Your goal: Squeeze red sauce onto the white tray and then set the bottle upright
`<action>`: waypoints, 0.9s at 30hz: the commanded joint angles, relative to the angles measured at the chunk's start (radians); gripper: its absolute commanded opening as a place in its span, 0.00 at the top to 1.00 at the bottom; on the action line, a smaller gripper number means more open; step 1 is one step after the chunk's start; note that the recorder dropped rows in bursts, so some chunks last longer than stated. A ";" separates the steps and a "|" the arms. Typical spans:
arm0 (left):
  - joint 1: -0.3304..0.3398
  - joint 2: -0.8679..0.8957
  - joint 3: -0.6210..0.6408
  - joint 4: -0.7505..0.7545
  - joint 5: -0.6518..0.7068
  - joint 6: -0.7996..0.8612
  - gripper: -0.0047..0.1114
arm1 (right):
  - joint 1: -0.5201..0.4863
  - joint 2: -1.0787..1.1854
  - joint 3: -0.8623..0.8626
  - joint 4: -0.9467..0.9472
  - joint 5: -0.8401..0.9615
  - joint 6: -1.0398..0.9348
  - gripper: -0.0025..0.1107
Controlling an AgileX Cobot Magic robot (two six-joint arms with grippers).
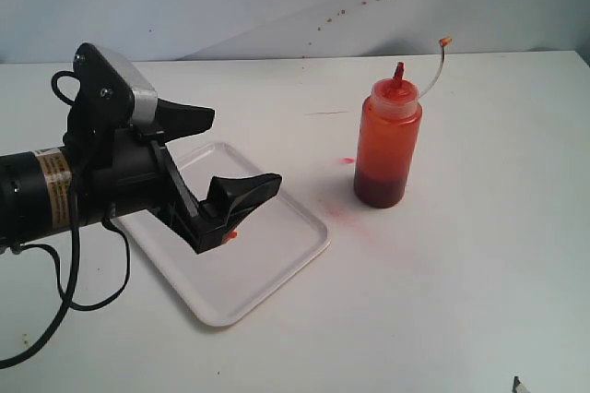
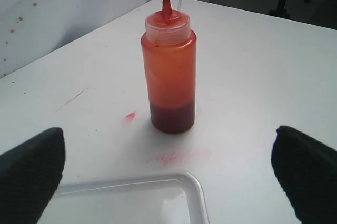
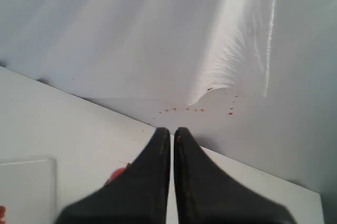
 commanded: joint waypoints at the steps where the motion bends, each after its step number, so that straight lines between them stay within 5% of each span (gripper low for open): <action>1: -0.003 -0.006 -0.005 -0.013 0.006 -0.002 0.06 | -0.001 -0.159 0.121 -0.120 -0.061 0.081 0.98; 13: -0.003 -0.113 -0.003 0.060 0.004 -0.091 0.06 | -0.001 -0.530 0.432 -0.124 -0.120 0.107 0.98; 27: -0.003 -0.341 -0.005 0.152 -0.036 -0.166 0.06 | -0.001 -0.579 0.574 -0.072 -0.235 0.113 0.98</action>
